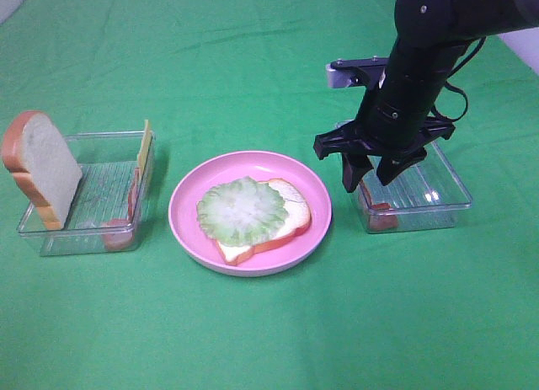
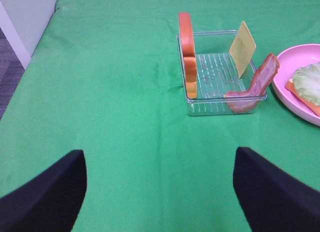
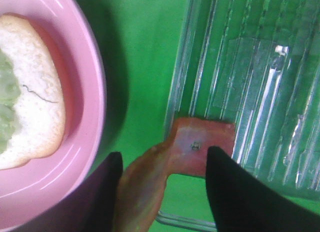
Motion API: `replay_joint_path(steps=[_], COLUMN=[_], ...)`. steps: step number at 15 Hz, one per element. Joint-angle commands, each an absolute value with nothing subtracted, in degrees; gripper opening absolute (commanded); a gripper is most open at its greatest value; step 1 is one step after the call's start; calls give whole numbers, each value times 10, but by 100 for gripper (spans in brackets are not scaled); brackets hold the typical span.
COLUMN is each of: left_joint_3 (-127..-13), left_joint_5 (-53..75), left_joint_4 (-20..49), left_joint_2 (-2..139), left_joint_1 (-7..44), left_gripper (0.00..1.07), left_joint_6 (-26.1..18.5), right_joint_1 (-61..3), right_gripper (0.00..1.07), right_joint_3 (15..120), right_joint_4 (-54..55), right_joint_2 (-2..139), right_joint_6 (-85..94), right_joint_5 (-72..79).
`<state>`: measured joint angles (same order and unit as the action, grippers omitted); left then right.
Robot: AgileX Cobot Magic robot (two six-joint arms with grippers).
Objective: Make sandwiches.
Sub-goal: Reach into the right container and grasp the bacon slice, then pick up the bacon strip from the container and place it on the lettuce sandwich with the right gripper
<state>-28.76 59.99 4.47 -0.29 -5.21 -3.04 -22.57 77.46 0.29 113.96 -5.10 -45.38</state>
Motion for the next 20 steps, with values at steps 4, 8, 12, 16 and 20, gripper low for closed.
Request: replay_joint_path(steps=[4, 8, 12, 16, 20], left_joint_3=[-288, -288, -288, -288, -288], left_joint_5=[595, 595, 595, 595, 595], left_joint_4=[44, 44, 44, 44, 44], left_joint_2=[-14, -14, -14, -14, -14], left_joint_1=[-53, -53, -53, -53, -53], left_gripper=[77, 77, 77, 77, 77], left_joint_6=[-31, -31, -31, -31, -31], right_joint_1=[-224, -224, -225, -226, -227], right_gripper=[9, 0, 0, 0, 0], right_joint_3=[777, 777, 793, 810, 810], right_joint_4=[0, 0, 0, 36, 225], right_joint_2=[1141, 1141, 1114, 1017, 979], right_joint_6=[-45, -45, -45, -42, 70], right_joint_5=[-454, -455, -479, -496, -476])
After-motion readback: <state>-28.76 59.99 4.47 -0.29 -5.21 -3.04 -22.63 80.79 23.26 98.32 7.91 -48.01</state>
